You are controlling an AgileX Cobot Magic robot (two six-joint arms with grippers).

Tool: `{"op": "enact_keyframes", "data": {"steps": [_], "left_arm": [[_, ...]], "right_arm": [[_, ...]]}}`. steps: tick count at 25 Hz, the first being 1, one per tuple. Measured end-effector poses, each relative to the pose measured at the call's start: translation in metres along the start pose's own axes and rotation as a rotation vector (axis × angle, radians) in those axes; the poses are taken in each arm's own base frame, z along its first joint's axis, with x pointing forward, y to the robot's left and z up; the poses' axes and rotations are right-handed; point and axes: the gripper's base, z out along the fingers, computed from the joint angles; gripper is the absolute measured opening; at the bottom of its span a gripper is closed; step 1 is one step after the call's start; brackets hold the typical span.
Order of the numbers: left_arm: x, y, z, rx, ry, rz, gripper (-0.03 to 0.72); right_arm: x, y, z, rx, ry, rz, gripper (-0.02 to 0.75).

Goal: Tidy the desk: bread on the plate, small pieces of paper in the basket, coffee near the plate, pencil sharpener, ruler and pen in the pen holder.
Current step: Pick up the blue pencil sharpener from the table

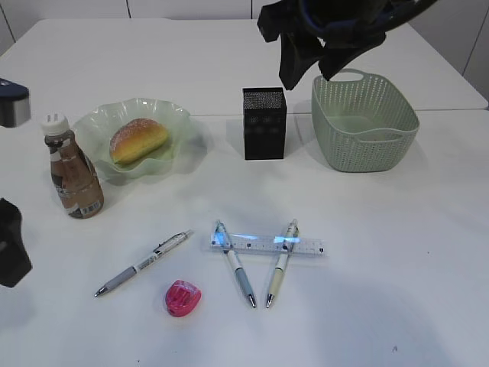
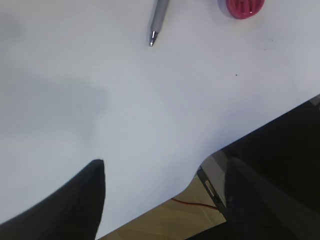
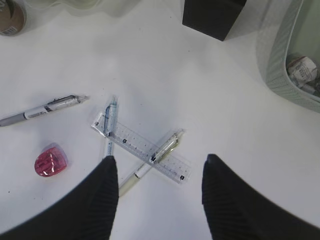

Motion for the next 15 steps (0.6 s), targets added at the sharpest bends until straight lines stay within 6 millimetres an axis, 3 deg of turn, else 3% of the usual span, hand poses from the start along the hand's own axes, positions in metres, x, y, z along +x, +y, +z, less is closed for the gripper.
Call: {"op": "enact_keyframes", "data": {"steps": [7, 15], "left_arm": [[-0.021, -0.018, 0.031, 0.014, 0.031, 0.062, 0.526], [-0.049, -0.033, 0.044, 0.021, 0.031, 0.099, 0.526]], "right_arm": [[-0.001, -0.017, 0.0, 0.019, -0.001, 0.044, 0.426], [0.004, -0.094, -0.005, 0.109, -0.008, 0.234, 0.424]]}}
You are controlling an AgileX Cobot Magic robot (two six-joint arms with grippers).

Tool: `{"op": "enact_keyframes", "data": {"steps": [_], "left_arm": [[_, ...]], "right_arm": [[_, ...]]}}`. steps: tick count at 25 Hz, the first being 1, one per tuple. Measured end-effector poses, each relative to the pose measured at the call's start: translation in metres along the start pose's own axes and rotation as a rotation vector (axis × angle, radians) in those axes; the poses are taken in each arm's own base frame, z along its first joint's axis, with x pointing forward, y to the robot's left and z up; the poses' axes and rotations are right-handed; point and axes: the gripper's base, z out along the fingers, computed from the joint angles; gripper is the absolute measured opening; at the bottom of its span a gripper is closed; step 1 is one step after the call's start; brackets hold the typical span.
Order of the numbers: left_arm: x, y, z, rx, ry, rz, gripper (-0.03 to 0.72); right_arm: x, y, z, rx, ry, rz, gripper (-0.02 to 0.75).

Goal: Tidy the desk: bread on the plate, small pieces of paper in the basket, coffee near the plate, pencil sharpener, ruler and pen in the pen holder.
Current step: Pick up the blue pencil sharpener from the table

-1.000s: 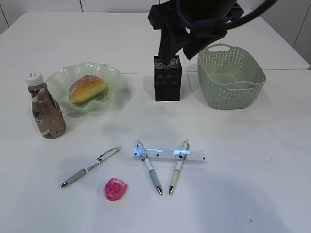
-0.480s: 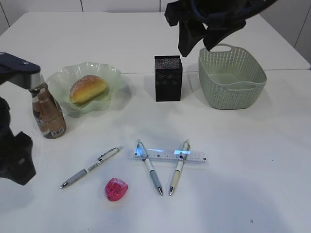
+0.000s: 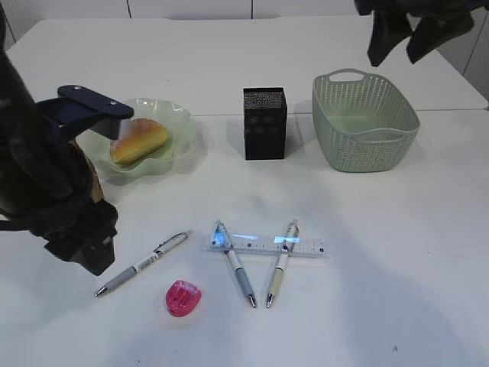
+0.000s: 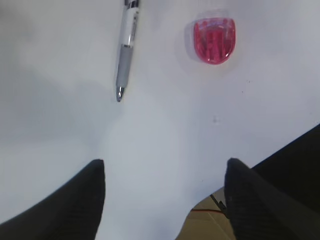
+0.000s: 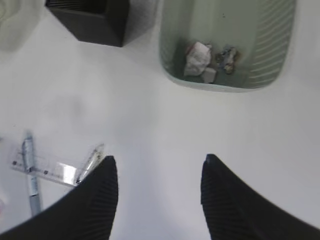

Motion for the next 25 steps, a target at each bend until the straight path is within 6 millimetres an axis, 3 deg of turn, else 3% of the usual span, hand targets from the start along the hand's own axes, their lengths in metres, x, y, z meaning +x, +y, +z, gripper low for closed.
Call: {"op": "enact_keyframes", "data": {"steps": [2, 8, 16, 25], "left_arm": [[-0.008, -0.004, 0.004, 0.002, 0.004, 0.014, 0.526], [-0.026, -0.02, 0.028, 0.013, 0.037, 0.035, 0.526], [-0.04, -0.036, 0.064, 0.053, 0.029, 0.012, 0.529], [-0.05, -0.039, 0.096, 0.051, 0.034, 0.009, 0.529]], "right_arm": [[-0.001, -0.021, 0.002, 0.025, 0.002, 0.05, 0.424], [-0.003, -0.049, 0.02, 0.056, 0.044, 0.117, 0.424], [-0.004, -0.053, 0.043, 0.06, 0.093, 0.123, 0.424], [-0.004, -0.055, 0.057, 0.067, 0.122, 0.121, 0.424]]}}
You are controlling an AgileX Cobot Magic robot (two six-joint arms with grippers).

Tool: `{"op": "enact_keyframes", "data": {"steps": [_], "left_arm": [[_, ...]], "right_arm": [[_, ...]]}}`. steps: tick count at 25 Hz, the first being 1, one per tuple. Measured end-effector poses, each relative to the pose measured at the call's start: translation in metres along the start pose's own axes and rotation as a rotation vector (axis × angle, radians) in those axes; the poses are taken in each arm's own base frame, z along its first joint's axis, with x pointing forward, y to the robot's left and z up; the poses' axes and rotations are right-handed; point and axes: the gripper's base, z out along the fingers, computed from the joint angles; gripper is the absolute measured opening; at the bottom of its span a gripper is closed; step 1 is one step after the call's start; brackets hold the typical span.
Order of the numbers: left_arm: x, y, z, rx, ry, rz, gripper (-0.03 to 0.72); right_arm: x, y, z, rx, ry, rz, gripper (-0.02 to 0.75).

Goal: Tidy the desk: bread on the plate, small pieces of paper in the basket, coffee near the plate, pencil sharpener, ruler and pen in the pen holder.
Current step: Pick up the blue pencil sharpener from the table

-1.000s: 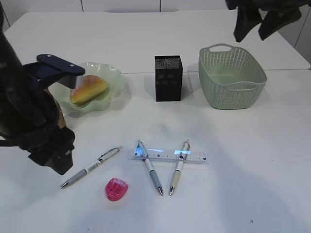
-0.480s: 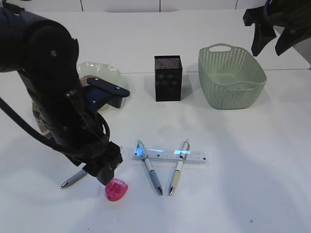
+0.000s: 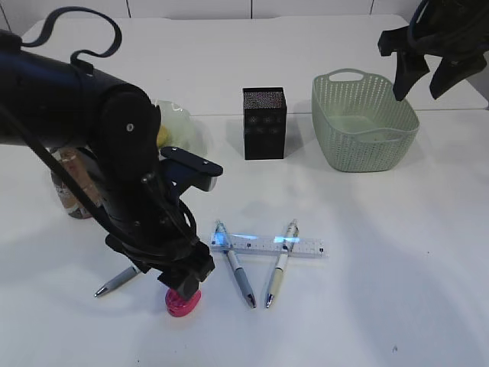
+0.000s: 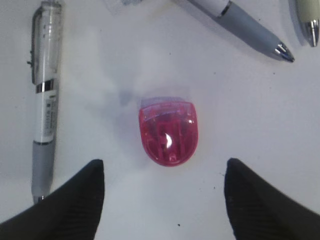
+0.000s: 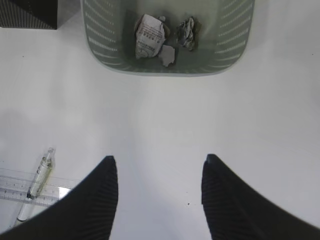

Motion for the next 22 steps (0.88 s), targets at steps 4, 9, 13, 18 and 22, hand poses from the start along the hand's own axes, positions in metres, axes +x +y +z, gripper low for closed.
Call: {"op": "enact_keyframes", "data": {"steps": [4, 9, 13, 18, 22], "left_arm": [[-0.002, 0.0, 0.013, -0.002, 0.011, -0.001, 0.529], [-0.007, 0.0, 0.024, -0.002, 0.007, -0.001, 0.531], [-0.008, 0.0, 0.033, -0.004, 0.023, -0.002, 0.531], [-0.008, 0.0, 0.037, -0.005, 0.025, -0.002, 0.531], [-0.009, 0.0, 0.04, -0.004, 0.02, -0.002, 0.531]], "right_arm": [[0.0, -0.001, 0.0, 0.01, -0.001, -0.003, 0.424], [0.0, -0.001, 0.0, 0.013, -0.001, -0.004, 0.424], [0.0, -0.001, 0.0, 0.015, -0.001, -0.005, 0.424], [0.0, -0.001, 0.0, 0.015, -0.001, -0.005, 0.424], [0.0, -0.001, 0.001, 0.015, 0.0, -0.005, 0.424]]}}
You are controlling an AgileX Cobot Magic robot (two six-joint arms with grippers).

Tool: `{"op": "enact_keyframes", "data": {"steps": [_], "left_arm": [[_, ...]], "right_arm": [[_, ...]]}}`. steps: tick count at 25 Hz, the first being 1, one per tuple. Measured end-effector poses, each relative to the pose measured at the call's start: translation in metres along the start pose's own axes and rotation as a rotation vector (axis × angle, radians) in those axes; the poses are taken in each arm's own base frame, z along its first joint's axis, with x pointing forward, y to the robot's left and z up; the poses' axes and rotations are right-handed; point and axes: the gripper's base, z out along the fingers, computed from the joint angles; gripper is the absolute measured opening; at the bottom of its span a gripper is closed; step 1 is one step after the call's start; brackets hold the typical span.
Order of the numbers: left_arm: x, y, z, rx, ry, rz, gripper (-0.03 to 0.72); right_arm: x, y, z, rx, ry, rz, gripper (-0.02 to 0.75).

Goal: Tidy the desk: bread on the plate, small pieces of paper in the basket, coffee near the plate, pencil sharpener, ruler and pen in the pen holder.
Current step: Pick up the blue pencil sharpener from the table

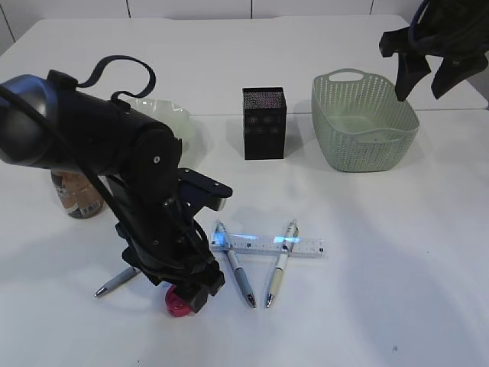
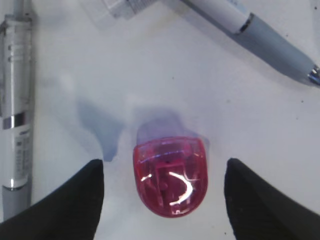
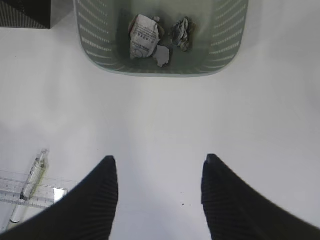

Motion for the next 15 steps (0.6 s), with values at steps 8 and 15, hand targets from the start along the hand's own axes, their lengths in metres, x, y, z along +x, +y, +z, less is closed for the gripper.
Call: {"op": "enact_keyframes", "data": {"steps": [8, 15], "left_arm": [[-0.0004, 0.0001, 0.0056, -0.001, 0.006, 0.0, 0.531], [-0.0005, 0.0002, 0.0102, -0.002, 0.014, -0.001, 0.531]], "right_arm": [[0.0, 0.0, 0.0, 0.0, 0.0, 0.0, 0.424], [-0.0002, 0.0, 0.0004, 0.0, -0.001, 0.0, 0.438]]}}
